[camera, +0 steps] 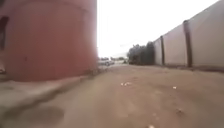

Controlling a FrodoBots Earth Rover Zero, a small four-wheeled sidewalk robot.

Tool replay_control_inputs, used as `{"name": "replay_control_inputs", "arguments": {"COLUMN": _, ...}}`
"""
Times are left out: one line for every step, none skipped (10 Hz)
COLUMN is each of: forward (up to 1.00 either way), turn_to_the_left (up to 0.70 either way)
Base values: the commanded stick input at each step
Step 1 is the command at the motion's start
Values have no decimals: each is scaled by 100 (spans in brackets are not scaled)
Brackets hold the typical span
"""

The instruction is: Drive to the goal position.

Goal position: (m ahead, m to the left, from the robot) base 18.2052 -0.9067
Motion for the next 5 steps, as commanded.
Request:
{"name": "replay_control_inputs", "arguments": {"forward": 85, "turn_to_the_left": 1}}
{"name": "replay_control_inputs", "arguments": {"forward": 85, "turn_to_the_left": 1}}
{"name": "replay_control_inputs", "arguments": {"forward": 85, "turn_to_the_left": 1}}
{"name": "replay_control_inputs", "arguments": {"forward": 85, "turn_to_the_left": 1}}
{"name": "replay_control_inputs", "arguments": {"forward": 85, "turn_to_the_left": 1}}
